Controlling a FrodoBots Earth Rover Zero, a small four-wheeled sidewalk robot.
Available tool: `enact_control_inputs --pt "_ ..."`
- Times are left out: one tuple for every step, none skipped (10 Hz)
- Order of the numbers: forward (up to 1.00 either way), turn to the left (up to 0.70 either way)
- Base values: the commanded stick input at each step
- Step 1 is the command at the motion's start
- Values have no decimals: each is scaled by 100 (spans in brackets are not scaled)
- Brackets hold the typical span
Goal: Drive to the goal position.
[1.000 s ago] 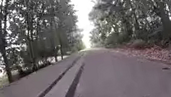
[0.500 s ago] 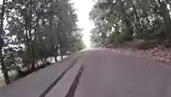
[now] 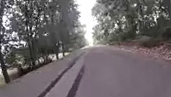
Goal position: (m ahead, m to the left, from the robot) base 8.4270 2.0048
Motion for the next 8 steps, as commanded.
enact_control_inputs --pt "70 0" --pt "70 0" --pt "70 0" --pt "70 0" --pt "70 0" --pt "70 0" --pt "70 0" --pt "70 0"
